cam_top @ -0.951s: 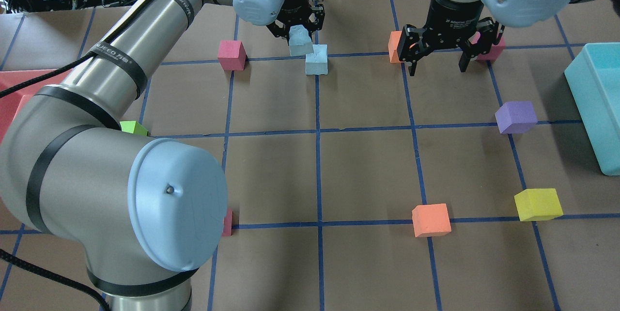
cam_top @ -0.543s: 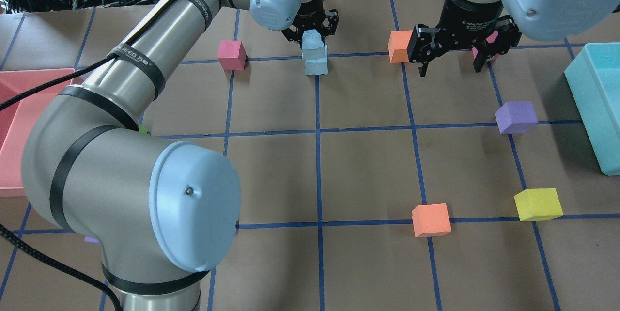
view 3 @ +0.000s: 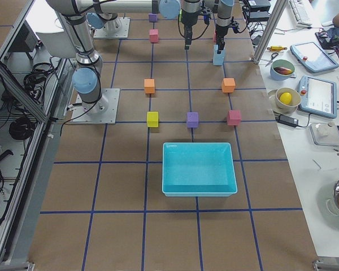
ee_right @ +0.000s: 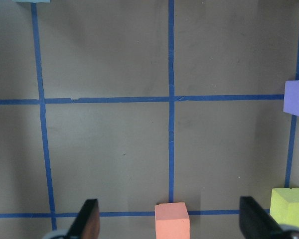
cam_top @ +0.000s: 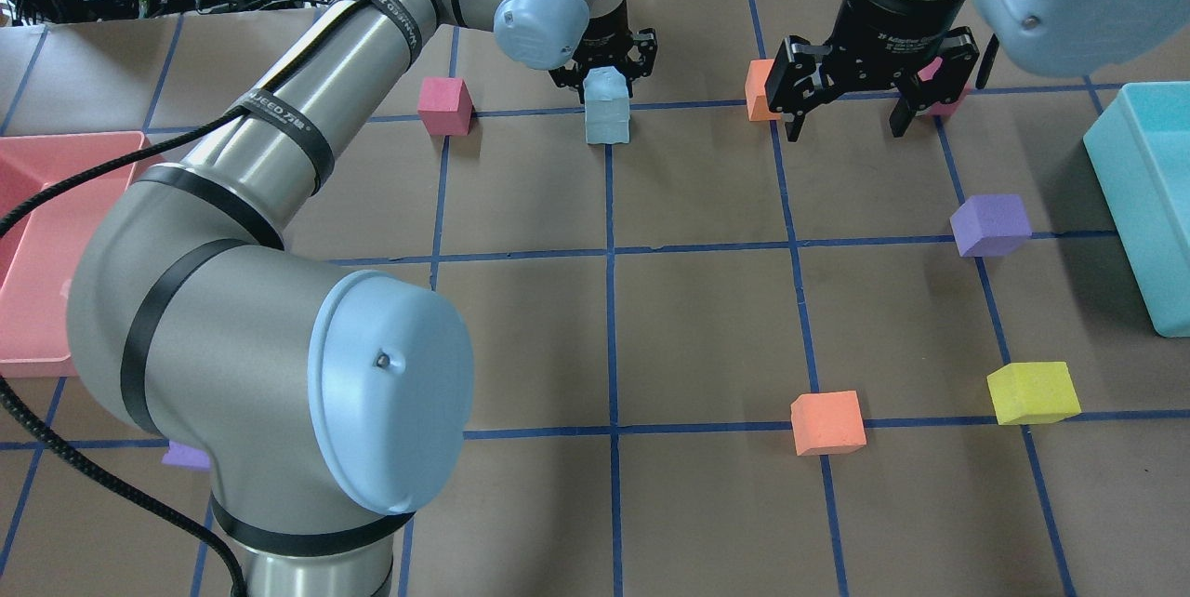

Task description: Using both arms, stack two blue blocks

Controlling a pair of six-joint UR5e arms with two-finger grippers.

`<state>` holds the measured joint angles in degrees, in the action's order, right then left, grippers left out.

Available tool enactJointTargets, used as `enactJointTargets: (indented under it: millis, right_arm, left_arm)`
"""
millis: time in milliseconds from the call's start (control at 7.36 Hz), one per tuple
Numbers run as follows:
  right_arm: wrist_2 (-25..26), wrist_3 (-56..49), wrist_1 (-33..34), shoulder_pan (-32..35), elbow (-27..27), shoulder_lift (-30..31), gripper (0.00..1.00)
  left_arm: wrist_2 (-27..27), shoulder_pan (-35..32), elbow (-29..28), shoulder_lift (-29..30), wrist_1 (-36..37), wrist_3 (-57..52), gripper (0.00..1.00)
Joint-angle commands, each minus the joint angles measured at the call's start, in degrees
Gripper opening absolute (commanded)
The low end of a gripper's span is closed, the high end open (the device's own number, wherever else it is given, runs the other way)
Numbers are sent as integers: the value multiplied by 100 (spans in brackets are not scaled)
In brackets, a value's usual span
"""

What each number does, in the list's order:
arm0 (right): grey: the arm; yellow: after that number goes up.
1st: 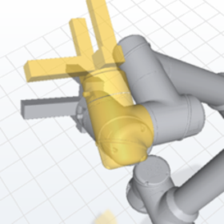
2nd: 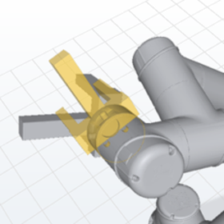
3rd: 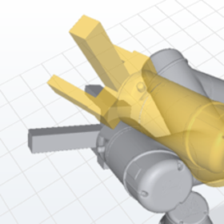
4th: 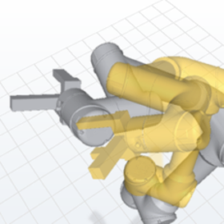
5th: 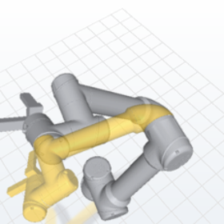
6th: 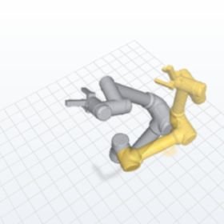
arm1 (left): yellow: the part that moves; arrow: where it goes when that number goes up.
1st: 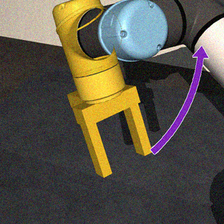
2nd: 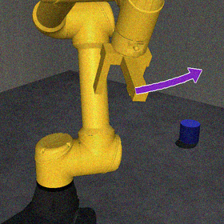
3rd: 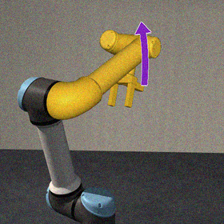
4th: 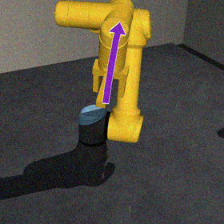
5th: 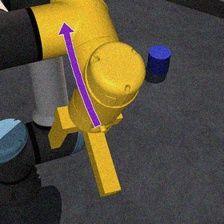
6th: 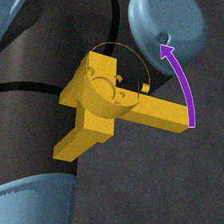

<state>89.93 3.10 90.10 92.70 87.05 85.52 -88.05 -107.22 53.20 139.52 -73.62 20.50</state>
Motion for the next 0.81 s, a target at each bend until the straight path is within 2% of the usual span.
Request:
enactJointTargets:
  millis: [0, 272, 407, 679]
  right_arm:
    - [-20, 6, -10, -6, 5, -1, 100]
    - [-11, 6, -10, -50, -3, -9, 100]
    - [-11, 6, -10, -50, 5, -9, 100]
    - [6, 15, -27, -59, -3, -1, 100]
  left_arm:
    - [51, -1, -2, -21, -11, 6, 100]
    - [86, 43, -29, -336, -360, -89, 100]
    - [8, 130, -11, -616, -711, -743, 100]
    - [34, 604, 84, -1423, -1239, -1179, 100]
